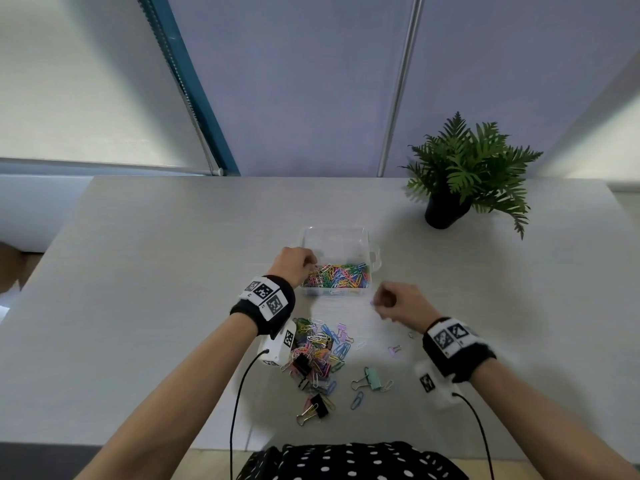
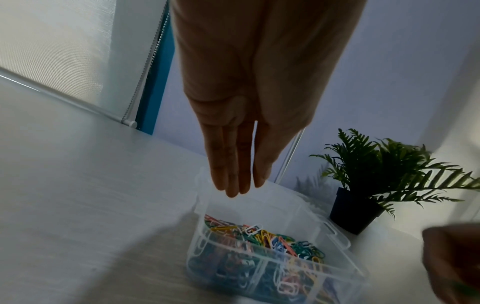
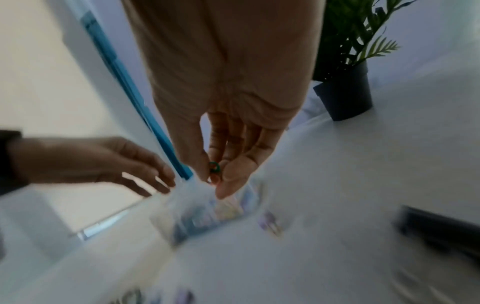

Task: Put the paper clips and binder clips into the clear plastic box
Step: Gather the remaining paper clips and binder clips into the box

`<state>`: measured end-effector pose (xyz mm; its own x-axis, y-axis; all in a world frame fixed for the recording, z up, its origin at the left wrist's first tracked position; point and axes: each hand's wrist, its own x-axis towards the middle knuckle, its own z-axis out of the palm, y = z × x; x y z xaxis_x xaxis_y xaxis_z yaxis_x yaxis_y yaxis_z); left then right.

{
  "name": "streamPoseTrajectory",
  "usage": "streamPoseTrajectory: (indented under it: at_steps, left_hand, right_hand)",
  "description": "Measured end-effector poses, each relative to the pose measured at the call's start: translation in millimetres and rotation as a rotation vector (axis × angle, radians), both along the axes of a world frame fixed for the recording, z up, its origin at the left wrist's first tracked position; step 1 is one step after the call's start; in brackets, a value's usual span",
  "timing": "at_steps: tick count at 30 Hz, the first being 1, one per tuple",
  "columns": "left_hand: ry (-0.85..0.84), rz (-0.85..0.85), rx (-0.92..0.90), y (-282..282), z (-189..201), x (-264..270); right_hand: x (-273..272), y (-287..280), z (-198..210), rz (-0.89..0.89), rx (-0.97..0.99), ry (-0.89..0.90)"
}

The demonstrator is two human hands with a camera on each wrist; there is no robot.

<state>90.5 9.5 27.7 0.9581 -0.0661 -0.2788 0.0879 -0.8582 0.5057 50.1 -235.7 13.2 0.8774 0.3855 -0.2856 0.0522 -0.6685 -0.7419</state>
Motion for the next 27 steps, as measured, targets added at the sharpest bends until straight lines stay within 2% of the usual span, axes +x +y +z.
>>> streamPoseTrajectory:
  at_steps: [3, 5, 8, 12, 15, 19, 23, 27]
  left_hand:
    - [-0.059, -0.006, 0.005, 2.3, 0.1, 1.5]
    - [-0.111, 0.049, 0.028, 3.8, -1.7, 1.8]
    - [-0.089, 0.190, 0.073, 6.5, -6.3, -1.0]
    - [0.094, 0.292, 0.052, 12.1, -15.1, -0.7]
    - [0.154, 0.323, -0.019, 12.7, -16.9, 1.6]
    - [0.167, 0.351, -0.117, 14.0, -16.1, 4.2]
    - [0.195, 0.380, -0.198, 19.2, -18.1, 4.0]
    - [0.210, 0.378, -0.223, 19.9, -17.7, 4.5]
  right_hand:
    - [29.5, 16.9, 14.1, -0.077, 0.131, -0.043]
    - [48.3, 26.7, 14.9, -0.080, 0.104, -0.116]
    - [72.4, 34.8, 9.9, 0.063, -0.147, -0.186]
    - [109.0, 42.0, 16.6, 0.125, -0.413, -0.303]
    - [123.1, 56.5, 18.3, 0.335, -0.645, -0.388]
    - [134.5, 70.0, 4.9, 0.596, -0.894, -0.414]
    - [139.3, 73.7, -9.0, 0.764, -0.985, -0.486]
    - [144.9, 73.0, -15.4, 0.795, -0.982, -0.480]
